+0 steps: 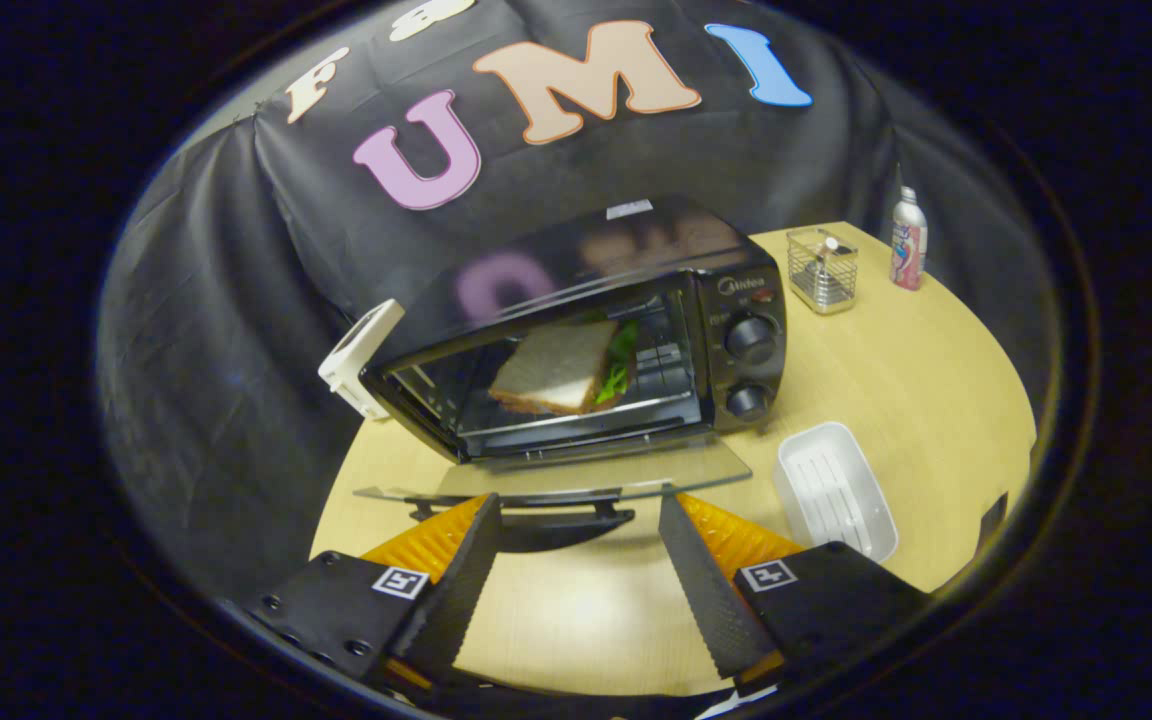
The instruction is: Open the toaster oven, put the food inside, and close the toaster oven door.
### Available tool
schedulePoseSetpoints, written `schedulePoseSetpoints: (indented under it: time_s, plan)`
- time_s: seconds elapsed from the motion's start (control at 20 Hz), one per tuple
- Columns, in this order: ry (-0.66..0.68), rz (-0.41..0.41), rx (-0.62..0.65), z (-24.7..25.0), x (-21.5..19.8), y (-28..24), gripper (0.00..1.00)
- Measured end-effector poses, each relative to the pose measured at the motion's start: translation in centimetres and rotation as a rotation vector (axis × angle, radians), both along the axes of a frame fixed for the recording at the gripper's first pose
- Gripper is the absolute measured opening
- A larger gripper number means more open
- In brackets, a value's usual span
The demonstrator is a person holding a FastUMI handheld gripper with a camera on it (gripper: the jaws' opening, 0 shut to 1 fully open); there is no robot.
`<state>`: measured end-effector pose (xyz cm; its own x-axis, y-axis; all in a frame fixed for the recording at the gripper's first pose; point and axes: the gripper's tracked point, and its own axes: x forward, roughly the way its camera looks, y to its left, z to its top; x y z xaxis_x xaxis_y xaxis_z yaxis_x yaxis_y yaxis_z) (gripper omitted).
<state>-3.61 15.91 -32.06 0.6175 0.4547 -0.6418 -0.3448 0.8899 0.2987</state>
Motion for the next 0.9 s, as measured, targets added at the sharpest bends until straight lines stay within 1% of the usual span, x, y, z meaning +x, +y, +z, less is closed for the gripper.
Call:
schedulePoseSetpoints:
  time_s: [0.1, 0.15, 0.3, 0.5, 0.7, 0.9]
  plan:
    - [-0.032, -0.010, 0.008, 0.8, 1.3, 0.5, 0.98]
    - [-0.047, -0.015, 0.016, 1.5, 1.1, 0.4, 0.98]
    - [-0.106, -0.033, 0.041, 3.1, 3.1, 1.4, 0.98]
    - [-0.224, -0.028, 0.009, 4.8, 6.3, 2.4, 0.97]
    - [-0.237, -0.061, 0.024, 5.1, 8.8, 3.5, 0.97]
    - [-0.253, -0.075, 0.009, 5.4, 9.3, 3.5, 0.97]
